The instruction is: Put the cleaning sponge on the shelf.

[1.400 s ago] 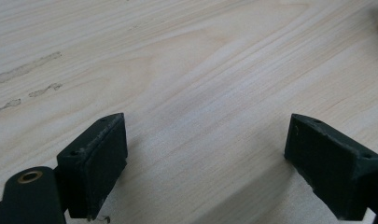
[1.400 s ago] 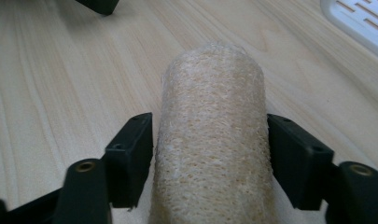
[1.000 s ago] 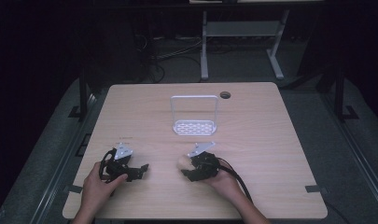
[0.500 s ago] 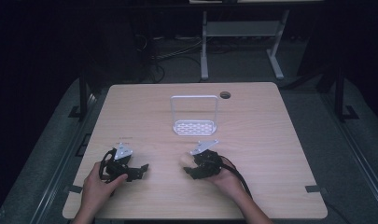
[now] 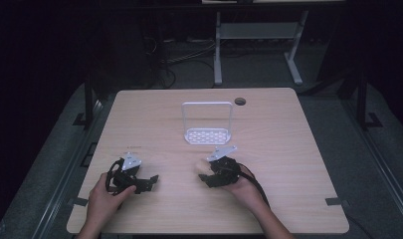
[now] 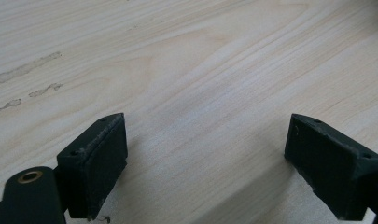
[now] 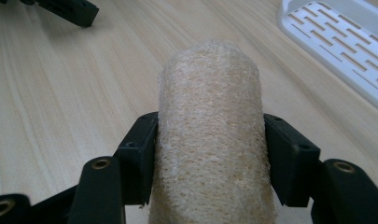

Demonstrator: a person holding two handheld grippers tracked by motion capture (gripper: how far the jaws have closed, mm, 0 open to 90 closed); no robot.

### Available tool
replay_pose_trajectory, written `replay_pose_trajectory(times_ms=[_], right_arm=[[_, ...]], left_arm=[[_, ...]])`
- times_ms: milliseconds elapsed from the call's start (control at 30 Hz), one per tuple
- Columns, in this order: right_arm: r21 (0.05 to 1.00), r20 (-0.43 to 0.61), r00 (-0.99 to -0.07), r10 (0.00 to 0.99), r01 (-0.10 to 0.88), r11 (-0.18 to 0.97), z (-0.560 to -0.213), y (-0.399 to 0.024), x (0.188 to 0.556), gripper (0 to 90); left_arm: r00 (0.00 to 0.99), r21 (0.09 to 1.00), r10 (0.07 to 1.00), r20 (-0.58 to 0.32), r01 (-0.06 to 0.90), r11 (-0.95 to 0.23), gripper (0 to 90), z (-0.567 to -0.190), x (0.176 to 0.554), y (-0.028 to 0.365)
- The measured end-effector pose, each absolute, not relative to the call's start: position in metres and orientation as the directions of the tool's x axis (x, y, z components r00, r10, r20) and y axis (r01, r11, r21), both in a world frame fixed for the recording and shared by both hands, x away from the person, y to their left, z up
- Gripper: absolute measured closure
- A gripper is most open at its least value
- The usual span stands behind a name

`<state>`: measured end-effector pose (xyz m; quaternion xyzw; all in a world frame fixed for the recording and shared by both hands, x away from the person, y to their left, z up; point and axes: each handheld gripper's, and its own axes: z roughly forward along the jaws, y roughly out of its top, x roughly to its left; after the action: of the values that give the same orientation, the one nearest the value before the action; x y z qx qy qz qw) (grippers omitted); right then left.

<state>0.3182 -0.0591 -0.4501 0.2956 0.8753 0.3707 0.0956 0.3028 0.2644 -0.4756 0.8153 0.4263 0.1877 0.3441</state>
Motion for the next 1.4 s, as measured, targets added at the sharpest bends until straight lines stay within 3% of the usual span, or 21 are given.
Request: replay_pose_trajectory(times_ms=[1400], right_arm=[[0.739,-0.001,-0.754,0.657,0.442,0.509,-0.427,-0.067,0.36,41.0]], left_arm=[[0.567,0.721,0.823,0.016,0.564,-0.403,12.6,-0.476,0.303,0.265]])
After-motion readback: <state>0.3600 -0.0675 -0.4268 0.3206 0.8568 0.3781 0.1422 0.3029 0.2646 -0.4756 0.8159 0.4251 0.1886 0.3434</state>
